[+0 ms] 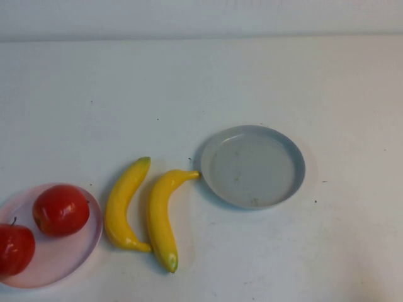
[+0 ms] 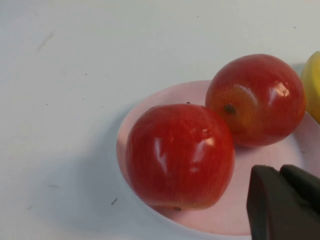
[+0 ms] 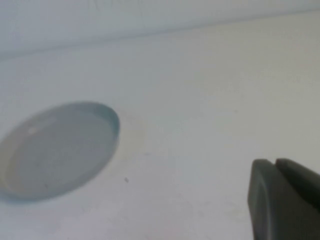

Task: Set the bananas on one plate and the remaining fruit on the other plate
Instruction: Put another type of fruit in the right plate

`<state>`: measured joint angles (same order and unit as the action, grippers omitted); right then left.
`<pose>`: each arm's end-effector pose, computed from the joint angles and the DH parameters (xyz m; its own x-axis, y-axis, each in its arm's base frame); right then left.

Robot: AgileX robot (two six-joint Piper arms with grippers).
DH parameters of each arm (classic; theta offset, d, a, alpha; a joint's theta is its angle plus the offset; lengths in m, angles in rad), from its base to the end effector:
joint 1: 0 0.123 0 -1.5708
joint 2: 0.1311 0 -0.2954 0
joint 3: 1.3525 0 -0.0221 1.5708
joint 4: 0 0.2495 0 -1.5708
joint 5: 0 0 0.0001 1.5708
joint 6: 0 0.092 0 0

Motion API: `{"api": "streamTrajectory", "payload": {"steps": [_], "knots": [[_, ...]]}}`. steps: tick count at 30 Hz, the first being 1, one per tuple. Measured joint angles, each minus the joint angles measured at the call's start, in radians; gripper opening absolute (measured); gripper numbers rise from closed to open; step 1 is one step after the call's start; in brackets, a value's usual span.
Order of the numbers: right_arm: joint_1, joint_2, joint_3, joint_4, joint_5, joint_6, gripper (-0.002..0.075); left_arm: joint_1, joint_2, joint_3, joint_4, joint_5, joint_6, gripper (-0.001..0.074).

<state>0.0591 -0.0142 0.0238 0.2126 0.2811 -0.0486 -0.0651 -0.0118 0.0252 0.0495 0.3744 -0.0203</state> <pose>0.0433 0.0080 0.1807 -0.2115 0.1427 -0.9669 -0.0844 0.9829 0.1636 0.0418 -0.0011 0.1713 -0.2937 0.0450 -0.9548 0.0554 0.9980 0.0300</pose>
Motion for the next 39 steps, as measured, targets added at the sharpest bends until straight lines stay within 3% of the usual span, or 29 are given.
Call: {"api": "streamTrajectory", "payload": {"steps": [8,14,19,25,29,35,39], "knots": [[0.000,0.000,0.000,0.389,-0.225,0.000,-0.0017,0.000,0.000,0.000,0.000,0.000,-0.002,0.0004],[0.000,0.007,-0.050,0.535,-0.084,0.000,-0.0017,0.000,0.000,0.000,0.000,0.000,-0.002,0.0004],[0.000,0.172,-0.248,0.539,0.176,0.000,-0.0017,0.000,0.000,0.000,0.000,0.000,-0.002,0.0004],[0.000,0.523,-0.495,0.464,0.557,-0.009,-0.0017,0.000,0.000,0.000,0.000,0.000,-0.002,0.0004],[0.000,0.750,-0.636,0.440,0.715,-0.064,-0.0017,0.000,0.000,0.000,0.000,0.000,-0.002,0.0004],[0.034,1.018,-0.769,0.404,0.777,-0.137,-0.0017,0.000,0.000,0.000,0.000,0.000,-0.002,0.0004],[0.157,1.164,-0.847,0.386,0.729,-0.131,-0.0017,0.000,0.000,0.000,0.000,0.000,-0.002,0.0004]]}}
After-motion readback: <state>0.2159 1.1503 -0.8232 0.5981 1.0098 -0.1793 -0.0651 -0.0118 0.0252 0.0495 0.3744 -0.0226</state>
